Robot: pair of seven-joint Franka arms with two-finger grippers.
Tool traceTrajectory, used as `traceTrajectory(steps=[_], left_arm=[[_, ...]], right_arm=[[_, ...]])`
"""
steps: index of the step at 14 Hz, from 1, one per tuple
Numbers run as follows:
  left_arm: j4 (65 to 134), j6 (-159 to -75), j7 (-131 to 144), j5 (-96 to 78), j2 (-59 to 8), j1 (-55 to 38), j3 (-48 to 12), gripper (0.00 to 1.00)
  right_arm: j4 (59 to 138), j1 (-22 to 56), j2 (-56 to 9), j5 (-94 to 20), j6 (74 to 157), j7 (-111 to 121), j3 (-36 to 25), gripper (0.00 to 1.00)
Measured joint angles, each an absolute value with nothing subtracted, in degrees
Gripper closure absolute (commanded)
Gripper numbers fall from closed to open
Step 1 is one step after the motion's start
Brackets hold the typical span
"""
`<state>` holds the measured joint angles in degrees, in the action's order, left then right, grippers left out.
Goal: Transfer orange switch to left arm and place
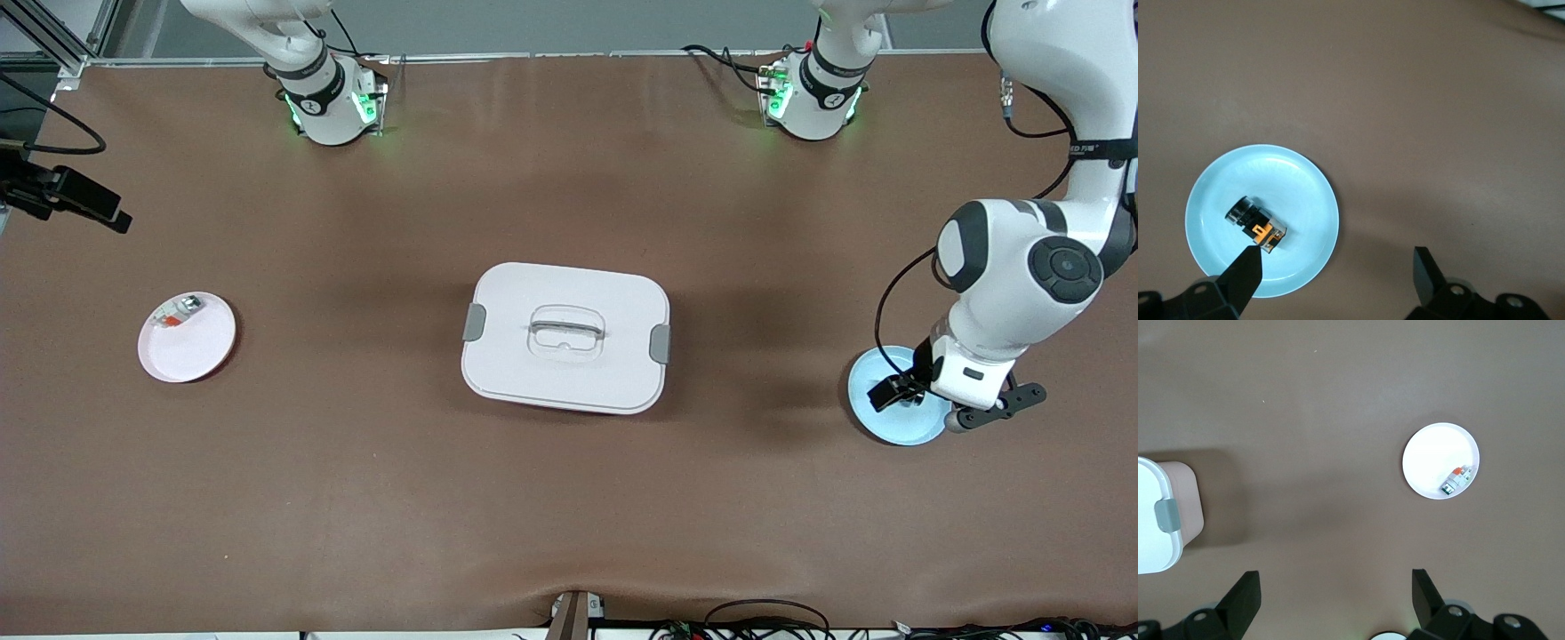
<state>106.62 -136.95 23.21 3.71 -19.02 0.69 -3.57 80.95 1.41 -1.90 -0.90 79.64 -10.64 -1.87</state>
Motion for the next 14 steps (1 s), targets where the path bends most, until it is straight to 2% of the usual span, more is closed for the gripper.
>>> traceTrajectory(steps=[7,14], left_arm=[[106.5,-130.8,15.0,3.7,-10.6,1.9,-3.5,0.00],[104.4,-115.1,12.2,3.7,-1.1,1.7,-3.6,0.00]], right_arm=[[83.7,1.4,0.1,-0.9,80.2,-10.6,-0.5,0.00],[84.0,1.2,0.3,-0.9,80.2,-10.8,-0.4,0.00]])
